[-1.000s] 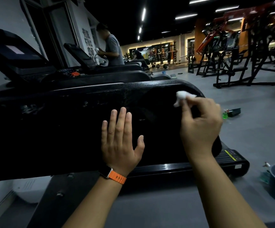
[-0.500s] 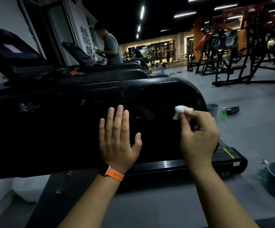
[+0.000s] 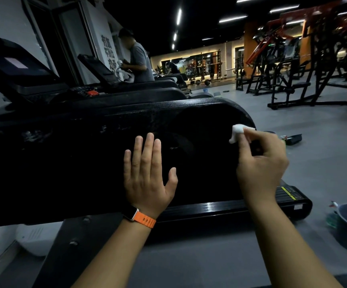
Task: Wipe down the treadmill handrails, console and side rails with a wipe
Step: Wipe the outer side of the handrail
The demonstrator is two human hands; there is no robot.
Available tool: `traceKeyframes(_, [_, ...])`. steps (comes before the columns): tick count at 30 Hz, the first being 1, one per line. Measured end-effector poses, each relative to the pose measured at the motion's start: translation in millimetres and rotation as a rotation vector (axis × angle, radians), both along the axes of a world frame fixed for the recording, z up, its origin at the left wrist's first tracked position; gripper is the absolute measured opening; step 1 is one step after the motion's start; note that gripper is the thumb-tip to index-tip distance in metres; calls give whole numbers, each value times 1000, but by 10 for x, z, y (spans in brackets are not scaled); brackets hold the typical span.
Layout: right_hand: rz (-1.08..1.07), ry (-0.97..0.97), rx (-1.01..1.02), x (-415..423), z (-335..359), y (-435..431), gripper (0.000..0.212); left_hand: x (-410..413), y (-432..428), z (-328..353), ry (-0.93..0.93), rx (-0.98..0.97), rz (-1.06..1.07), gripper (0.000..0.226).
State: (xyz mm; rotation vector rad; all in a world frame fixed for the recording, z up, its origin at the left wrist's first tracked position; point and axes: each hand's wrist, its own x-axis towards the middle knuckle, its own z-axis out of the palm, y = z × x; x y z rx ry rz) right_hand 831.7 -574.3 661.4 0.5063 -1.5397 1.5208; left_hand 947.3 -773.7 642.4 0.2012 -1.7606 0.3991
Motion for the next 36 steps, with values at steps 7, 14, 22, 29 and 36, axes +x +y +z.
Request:
traceKeyframes(7, [-74, 29, -41, -142, 286, -48, 12, 0, -1, 3, 0, 2, 3, 65])
traceKeyframes(14, [-77, -42, -81, -185, 14, 105, 9, -9, -6, -1, 2, -5, 3, 65])
traceKeyframes(22, [-58, -29, -63, -120, -112, 113, 4, -2, 1, -6, 1, -4, 6, 64])
traceKeyframes(29, [-66, 22, 24, -44, -78, 47, 4, 2, -6, -16, -3, -3, 8, 64])
traceKeyframes(36, [-29, 35, 143, 120, -308, -13, 7, -6, -3, -12, 1, -2, 4, 64])
